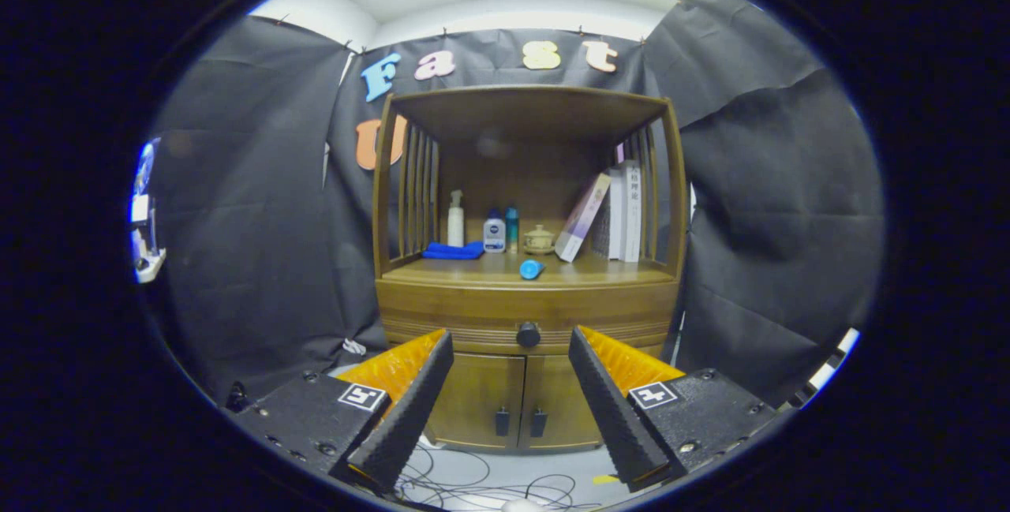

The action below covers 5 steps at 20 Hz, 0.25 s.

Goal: Pull open the drawer, take out the items inside it, and place them on the countertop above the cabinet.

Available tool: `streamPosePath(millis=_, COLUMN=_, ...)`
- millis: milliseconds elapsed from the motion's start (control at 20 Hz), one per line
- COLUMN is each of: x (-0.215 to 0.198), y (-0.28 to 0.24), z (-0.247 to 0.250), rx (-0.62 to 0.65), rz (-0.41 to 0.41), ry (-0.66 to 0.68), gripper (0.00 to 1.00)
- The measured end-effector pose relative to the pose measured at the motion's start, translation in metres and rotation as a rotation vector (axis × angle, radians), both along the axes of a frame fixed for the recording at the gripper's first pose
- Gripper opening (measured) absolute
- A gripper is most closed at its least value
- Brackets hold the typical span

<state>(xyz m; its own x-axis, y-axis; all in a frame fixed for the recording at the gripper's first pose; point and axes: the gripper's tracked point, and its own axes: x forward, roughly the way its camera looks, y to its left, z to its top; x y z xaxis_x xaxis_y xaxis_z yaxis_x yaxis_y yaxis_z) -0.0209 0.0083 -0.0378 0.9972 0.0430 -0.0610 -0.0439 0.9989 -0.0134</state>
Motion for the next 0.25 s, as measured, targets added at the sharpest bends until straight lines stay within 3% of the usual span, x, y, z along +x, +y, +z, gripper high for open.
streamPosePath(millis=250, x=-0.014, y=-0.007, z=0.021, rx=-0.026, rz=-0.040, ry=-0.016, gripper=0.97)
